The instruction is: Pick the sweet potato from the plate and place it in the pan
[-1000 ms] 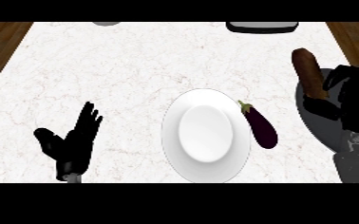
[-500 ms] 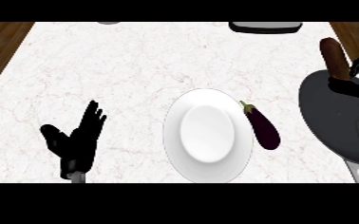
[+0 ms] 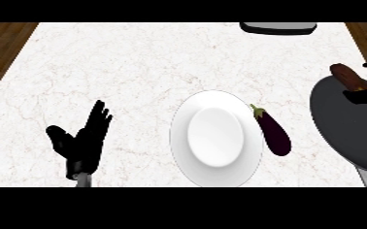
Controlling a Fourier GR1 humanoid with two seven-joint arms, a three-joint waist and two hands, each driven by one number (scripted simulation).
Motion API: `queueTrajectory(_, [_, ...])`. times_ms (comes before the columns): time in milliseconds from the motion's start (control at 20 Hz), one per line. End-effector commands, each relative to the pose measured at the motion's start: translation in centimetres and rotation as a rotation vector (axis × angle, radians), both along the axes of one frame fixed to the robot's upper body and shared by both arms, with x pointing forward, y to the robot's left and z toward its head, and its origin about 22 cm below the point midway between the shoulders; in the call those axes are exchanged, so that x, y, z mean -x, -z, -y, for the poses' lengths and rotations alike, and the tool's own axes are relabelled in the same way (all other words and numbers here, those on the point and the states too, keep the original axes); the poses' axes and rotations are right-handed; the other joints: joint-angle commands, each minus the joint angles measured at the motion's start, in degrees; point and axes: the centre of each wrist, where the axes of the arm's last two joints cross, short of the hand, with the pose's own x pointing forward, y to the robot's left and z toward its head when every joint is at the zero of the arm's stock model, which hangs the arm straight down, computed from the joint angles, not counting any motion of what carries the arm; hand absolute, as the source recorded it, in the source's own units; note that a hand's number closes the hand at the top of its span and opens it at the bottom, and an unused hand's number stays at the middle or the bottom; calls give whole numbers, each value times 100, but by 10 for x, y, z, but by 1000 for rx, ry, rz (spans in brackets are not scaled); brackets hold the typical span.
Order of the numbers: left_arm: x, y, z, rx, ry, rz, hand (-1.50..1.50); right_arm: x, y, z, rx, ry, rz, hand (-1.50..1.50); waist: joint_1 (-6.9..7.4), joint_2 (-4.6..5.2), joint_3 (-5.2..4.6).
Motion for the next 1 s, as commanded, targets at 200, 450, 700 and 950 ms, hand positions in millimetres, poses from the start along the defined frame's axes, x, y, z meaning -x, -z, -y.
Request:
queueTrajectory(200, [3,8,5,-2,-9,-26,0,-3,4,14,-159,-94,198,-150,-24,18,0])
queueTrajectory(450, [-1,1,-9,7,-15,-30,0,-12,-21,19,-438,-175,472,-150,-101,-8,6])
queueTrajectory(700, [15,4,-21,-16,-39,-39,0,16,-14,54,-676,-203,543,-150,-165,-66,-16])
queueTrajectory(950, [3,1,-21,-6,-50,-34,0,80,19,93,-814,-276,581,-150,-294,-73,-20])
